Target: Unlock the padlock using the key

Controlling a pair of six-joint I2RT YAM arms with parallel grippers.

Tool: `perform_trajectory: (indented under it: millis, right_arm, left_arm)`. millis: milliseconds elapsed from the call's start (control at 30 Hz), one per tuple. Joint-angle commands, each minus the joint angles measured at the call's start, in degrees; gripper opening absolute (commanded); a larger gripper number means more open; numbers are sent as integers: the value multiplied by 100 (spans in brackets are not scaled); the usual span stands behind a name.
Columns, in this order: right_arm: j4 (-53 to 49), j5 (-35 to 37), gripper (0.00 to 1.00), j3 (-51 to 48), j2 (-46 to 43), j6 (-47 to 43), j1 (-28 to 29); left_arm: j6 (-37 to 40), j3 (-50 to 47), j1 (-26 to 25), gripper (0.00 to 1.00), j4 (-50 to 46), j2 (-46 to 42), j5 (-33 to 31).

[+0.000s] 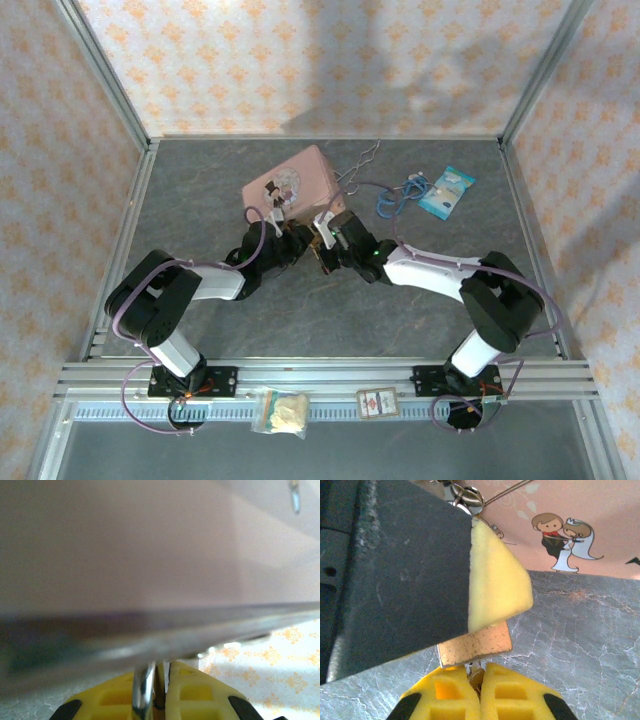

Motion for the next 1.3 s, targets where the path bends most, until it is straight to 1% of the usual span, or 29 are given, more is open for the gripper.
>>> perform_trajectory:
  millis: [0, 33, 133, 167, 200, 267, 367, 467, 567, 633, 767, 833, 900, 1033, 1100, 1167, 1267]
  right_arm:
    - [592, 3, 0, 67, -27, 297, -158]
    - [597, -249, 0, 71, -63, 423, -279]
    - [741, -1644, 0, 76, -102, 902, -782]
    - [816, -2146, 0, 83, -74, 1070, -934]
    - [834, -2474, 0, 117, -22, 1197, -1036]
    - [734, -3144, 0, 266, 163, 1385, -1222]
    - [830, -4001, 0, 338, 410, 1764, -1491]
    - [1066, -4565, 0, 281, 593, 2134, -1701]
    - [1351, -5026, 0, 227, 725, 2479, -1807]
    - [1487, -5207, 0, 248, 798, 2682, -1823]
    - [1636, -5317, 0, 252, 925, 2965, -1853]
    - [1845, -5470, 0, 187, 978, 3205, -1878]
    - [1943, -5488, 0, 147, 1000, 3336, -1895]
    - [1930, -5370, 0, 96, 919, 3307, -1899]
    - [1859, -5256, 0, 93, 873, 3250, -1906]
    - [1836, -5164, 0, 54, 774, 3165, -1902]
    - [1829, -5000, 20, -56, 548, 3110, -1906]
  left_arm:
    - [75, -26, -81, 0, 132, -292, 489]
    - [226, -13, -85, 0, 86, -285, 566]
    - [703, -26, -71, 0, 124, -242, 875]
    - [897, -51, -63, 0, 204, -216, 993]
    - [1020, -76, -76, 0, 264, -197, 1061]
    - [1276, -233, -64, 0, 676, -163, 1231]
    - [1519, -463, -54, 0, 1323, -132, 1388]
    - [1826, -658, -54, 0, 1606, -118, 1419]
    - [1766, -903, -18, 0, 2306, 36, 1557]
    - [1563, -1036, -3, 0, 2926, 215, 1638]
    - [1097, -1183, -7, 0, 4273, 660, 1636]
    - [955, -1199, -6, 0, 4706, 848, 1622]
    - [897, -1178, -5, 0, 4850, 944, 1614]
    - [1018, -1164, -6, 0, 4485, 859, 1480]
    - [1126, -1112, -1, 0, 4018, 704, 1350]
    - [1244, -1010, -5, 0, 3339, 536, 1220]
    - [1334, -895, -8, 0, 2458, 267, 898]
